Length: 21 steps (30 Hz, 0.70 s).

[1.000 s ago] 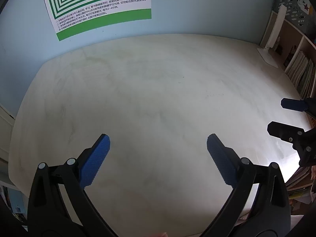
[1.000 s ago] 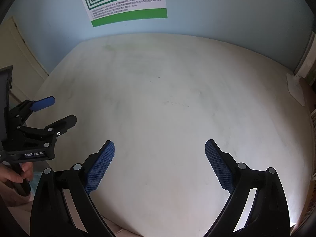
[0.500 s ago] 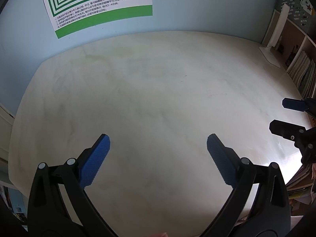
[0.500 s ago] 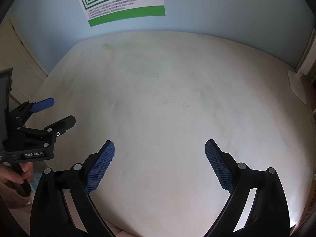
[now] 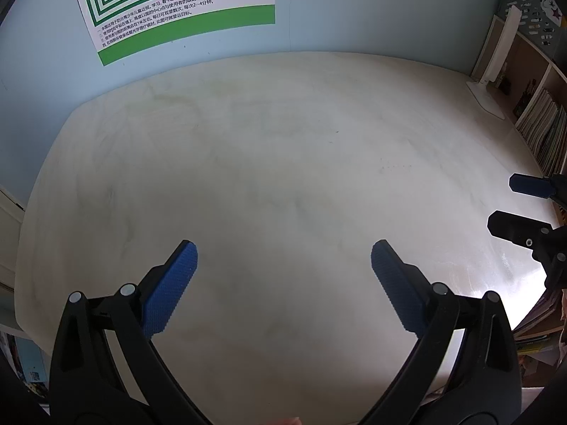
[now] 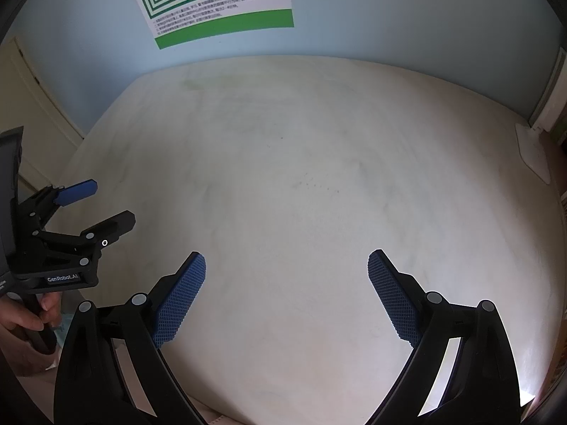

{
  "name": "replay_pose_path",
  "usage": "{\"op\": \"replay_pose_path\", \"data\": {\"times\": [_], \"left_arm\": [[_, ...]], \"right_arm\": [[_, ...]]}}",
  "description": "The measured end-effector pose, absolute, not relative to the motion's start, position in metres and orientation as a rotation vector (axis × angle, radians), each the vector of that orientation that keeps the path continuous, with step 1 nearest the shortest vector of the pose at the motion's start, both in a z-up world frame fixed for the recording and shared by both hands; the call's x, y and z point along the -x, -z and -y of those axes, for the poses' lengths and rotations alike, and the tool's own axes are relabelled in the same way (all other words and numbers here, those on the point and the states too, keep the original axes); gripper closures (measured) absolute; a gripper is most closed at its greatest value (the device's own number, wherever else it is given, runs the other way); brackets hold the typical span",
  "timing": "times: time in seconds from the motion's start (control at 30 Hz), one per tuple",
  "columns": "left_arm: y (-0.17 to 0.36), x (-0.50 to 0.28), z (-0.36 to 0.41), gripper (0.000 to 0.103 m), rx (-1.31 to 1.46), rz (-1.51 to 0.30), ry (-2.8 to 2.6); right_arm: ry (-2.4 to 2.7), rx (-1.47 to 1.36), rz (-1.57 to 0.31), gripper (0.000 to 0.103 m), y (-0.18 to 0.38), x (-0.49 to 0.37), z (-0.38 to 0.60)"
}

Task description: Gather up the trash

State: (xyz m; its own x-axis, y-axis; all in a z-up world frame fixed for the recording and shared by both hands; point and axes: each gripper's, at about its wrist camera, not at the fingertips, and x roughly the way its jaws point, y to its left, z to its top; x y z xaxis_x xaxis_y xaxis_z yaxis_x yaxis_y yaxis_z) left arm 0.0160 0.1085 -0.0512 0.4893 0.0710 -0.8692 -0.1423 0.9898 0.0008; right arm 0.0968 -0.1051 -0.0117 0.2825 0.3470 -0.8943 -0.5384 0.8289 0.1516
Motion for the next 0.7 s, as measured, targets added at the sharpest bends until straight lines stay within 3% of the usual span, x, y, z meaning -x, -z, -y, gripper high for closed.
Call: {"op": "replay_pose_path", "data": {"times": [0.7], "left_arm": [[0.060, -0.022, -0.122, 0.007, 0.079, -1.072, -0.125]], "right_arm": [[-0.594, 0.196, -1.173, 0.011, 0.020, -0.102, 0.101]]}}
